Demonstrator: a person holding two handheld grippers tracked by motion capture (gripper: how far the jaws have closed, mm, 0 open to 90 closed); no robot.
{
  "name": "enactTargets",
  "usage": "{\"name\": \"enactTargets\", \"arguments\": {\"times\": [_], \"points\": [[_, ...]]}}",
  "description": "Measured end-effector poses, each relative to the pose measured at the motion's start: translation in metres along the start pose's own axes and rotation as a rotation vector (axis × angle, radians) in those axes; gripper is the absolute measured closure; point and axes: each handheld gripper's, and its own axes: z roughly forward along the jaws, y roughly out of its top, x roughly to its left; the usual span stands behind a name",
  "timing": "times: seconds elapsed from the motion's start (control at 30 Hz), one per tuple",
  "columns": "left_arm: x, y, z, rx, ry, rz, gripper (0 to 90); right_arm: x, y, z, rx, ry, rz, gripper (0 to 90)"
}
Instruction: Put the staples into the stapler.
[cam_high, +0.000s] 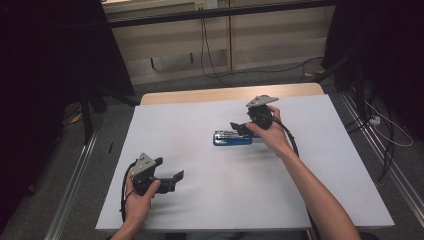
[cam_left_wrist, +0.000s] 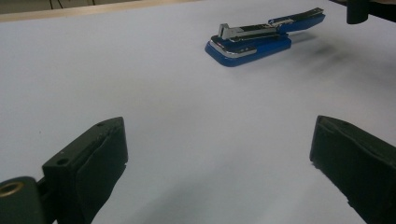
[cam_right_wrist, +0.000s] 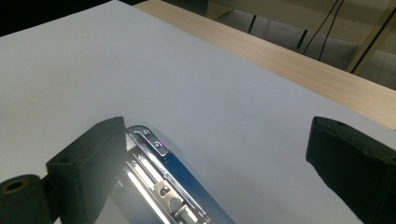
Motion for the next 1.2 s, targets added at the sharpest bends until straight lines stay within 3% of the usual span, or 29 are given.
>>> {"name": "enactTargets", "arguments": {"times": [0.4, 0.77, 0.83, 1.2], "points": [[-0.001, 0.0, 0.001, 0.006, -0.003, 0.003, 4.2, -0.003, -0.012, -0.022, -0.063, -0.077, 0.021, 5.2], [0.0, 0.0, -0.001, -0.002, -0.001, 0.007, 4.2, -0.002, -0.024, -0.037, -0.091, -0.115, 0.039, 4.5], [0.0, 0.0, 0.0, -0.015, 0.0, -0.022, 4.2, -0.002, -0.027, -0.039, -0.097, -0.119, 0.043, 4.4], [0.003, -0.003, -0.005, -0.004, 0.015, -0.013, 4.2, 0.0, -0.041, -0.051, -0.111, -0.147, 0.053, 4.2]]}}
